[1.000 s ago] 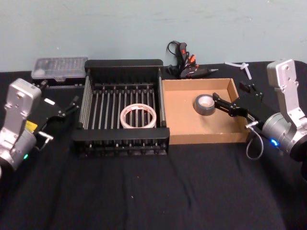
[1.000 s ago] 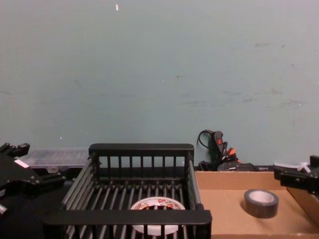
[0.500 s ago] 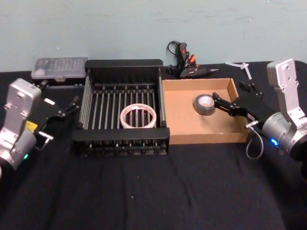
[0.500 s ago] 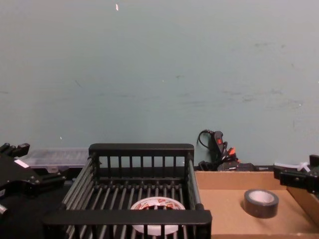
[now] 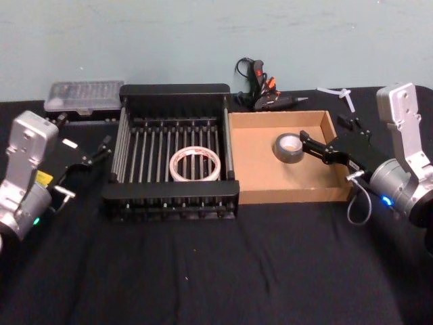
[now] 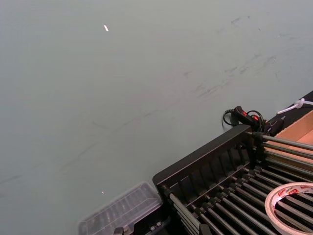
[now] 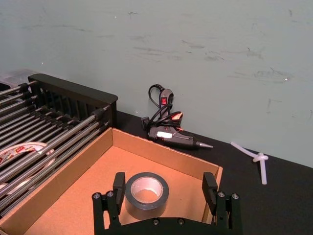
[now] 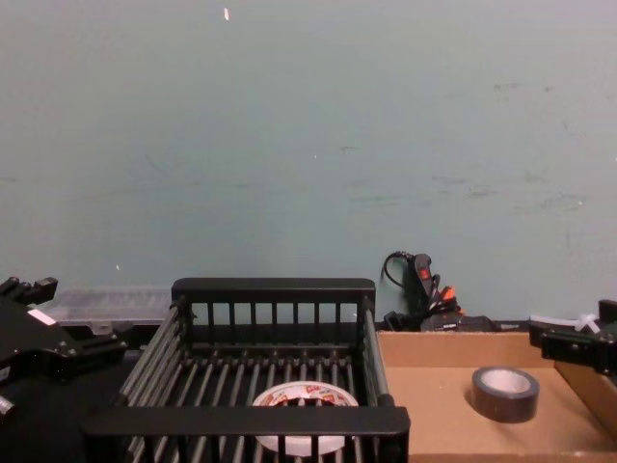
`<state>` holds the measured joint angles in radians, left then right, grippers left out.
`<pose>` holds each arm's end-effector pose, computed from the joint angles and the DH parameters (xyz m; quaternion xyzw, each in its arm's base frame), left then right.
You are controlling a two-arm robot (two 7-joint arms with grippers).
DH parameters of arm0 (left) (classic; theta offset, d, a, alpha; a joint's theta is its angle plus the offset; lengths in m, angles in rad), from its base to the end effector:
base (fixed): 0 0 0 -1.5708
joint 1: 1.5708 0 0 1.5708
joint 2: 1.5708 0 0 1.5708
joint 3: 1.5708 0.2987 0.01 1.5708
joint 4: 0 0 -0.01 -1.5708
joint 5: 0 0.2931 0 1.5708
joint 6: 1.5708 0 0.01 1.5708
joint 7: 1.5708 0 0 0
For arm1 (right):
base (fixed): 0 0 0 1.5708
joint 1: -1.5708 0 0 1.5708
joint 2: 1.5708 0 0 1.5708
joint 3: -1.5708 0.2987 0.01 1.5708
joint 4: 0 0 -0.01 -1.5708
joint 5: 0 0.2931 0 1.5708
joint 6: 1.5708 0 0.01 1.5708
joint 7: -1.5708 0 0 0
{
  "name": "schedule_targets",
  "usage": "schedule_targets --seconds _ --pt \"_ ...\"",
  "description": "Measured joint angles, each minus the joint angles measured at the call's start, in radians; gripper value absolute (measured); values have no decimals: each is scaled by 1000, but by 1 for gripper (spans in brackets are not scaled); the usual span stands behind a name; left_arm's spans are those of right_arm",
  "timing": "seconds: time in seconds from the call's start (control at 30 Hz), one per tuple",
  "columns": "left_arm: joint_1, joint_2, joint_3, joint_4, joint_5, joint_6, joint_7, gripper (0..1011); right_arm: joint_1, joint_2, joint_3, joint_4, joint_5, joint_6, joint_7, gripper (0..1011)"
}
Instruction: Pick up the white tape and place it into the black box , Pick up the silver tape and place it into the brown box.
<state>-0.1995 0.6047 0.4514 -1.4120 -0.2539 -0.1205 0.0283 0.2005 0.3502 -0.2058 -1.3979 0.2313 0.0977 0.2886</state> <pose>0.3447 0.0918 -0.3063 0.1415 -0.1325 0.5799 0.7913 0.3661 -0.0650 -0.2942 -0.0987 0.0020 -0.5439 0.8334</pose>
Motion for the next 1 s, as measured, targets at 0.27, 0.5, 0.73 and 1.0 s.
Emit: schedule_targets --seconds 0.27,0.5,0.73,1.0 --pt "0 0 0 0 0 0 0 1001 0 0 0 0 0 0 0 1002" --pt "0 0 0 0 0 0 0 1001 0 0 0 0 0 0 0 1002" --pt "0 0 0 0 0 0 0 1001 0 0 0 0 0 0 0 1002" --pt "0 0 0 0 0 0 0 1001 0 0 0 0 0 0 0 1002"
